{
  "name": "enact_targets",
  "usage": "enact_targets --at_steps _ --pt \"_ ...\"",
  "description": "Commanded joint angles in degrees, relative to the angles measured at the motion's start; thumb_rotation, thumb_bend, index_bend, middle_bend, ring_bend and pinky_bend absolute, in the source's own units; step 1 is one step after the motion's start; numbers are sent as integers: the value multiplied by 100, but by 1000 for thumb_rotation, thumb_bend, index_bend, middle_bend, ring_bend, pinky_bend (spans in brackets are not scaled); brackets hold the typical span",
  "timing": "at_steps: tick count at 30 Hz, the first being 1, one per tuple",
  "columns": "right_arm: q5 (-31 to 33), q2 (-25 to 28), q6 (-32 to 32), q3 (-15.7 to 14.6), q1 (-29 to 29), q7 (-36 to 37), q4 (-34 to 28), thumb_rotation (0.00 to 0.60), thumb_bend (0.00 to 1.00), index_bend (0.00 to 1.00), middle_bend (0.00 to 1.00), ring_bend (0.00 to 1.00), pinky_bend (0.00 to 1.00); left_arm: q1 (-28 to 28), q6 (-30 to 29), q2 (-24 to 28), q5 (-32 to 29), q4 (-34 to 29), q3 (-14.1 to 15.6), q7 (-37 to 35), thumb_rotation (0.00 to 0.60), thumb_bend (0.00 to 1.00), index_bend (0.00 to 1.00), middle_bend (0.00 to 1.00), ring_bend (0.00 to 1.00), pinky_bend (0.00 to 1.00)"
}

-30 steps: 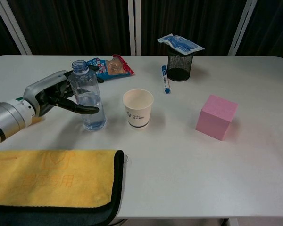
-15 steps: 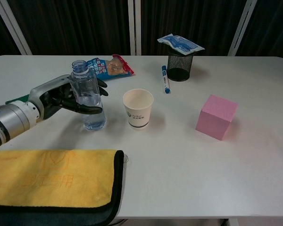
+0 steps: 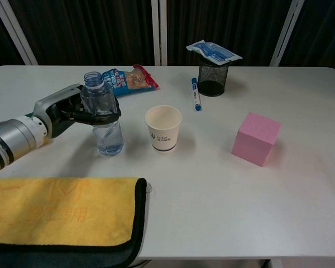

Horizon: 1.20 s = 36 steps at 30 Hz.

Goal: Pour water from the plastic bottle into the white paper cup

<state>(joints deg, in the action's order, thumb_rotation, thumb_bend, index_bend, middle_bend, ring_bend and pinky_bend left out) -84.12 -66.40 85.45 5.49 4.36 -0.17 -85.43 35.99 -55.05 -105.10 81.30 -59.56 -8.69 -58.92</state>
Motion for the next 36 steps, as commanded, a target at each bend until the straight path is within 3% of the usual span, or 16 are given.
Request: enact_targets --at_steps 1,14,18,28,36 --pt "9 7 6 5 -3 -6 -6 557 179 0 0 0 0 6 -8 -1 13 8 5 -9 600 285 561 565 378 341" --pt "44 125 152 102 -37 54 -11 557 179 0 0 0 0 -45 -267 119 -8 -232 -85 428 600 312 644 639 449 429" --pt "50 128 165 112 -42 94 7 557 179 0 0 0 0 -15 -467 284 80 -372 -112 1138 600 312 649 642 450 431" --pt "38 88 129 94 -28 125 49 557 179 0 0 0 0 203 -713 631 18 -895 -281 3931 600 315 717 702 504 472" --pt "44 99 139 90 -43 145 56 556 179 0 0 0 0 397 -664 666 -59 -1036 -339 5042 600 324 750 737 537 489"
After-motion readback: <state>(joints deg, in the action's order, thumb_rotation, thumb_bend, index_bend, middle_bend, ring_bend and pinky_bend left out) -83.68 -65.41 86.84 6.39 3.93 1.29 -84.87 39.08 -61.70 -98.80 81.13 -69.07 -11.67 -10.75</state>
